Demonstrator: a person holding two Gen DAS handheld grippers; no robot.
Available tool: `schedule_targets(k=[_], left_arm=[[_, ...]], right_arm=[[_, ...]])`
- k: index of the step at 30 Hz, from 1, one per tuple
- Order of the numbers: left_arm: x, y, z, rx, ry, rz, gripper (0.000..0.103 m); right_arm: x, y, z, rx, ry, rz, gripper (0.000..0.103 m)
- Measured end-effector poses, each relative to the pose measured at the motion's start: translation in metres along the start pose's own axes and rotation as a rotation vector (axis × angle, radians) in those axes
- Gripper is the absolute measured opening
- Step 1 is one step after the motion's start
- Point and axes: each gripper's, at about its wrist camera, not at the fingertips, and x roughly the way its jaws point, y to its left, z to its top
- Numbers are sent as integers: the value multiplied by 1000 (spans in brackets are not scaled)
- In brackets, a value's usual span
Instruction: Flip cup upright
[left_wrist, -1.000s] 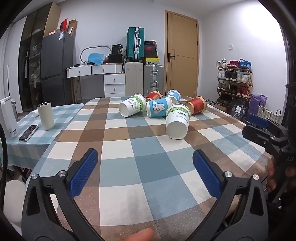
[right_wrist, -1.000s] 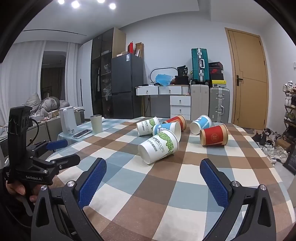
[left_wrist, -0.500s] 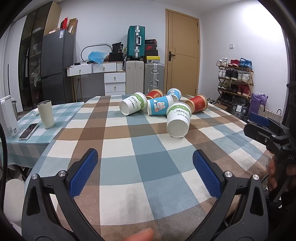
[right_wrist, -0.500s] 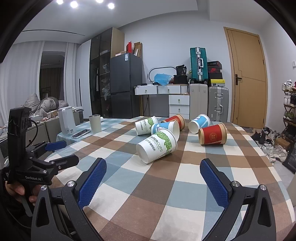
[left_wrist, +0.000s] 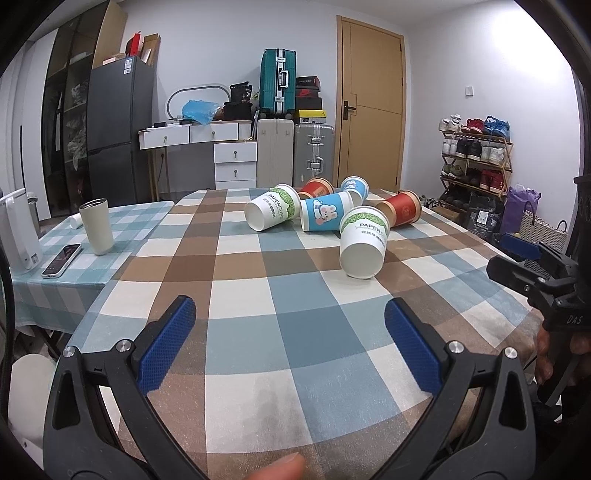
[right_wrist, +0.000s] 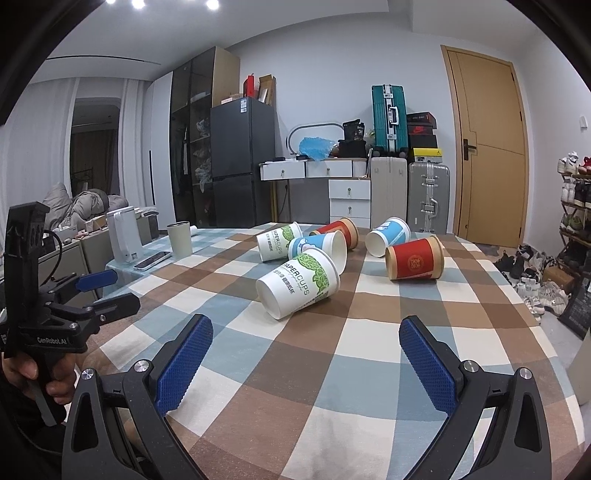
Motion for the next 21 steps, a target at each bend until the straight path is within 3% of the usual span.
schedule_targets(k=[11,21], left_arm=[[-1,-3,22,6,-6,9,102],[14,-14,37,26,56,-18,102]], right_arm=[[8,-8,9,28,38,-12,103],[17,-20,16,70,69,-25,103]])
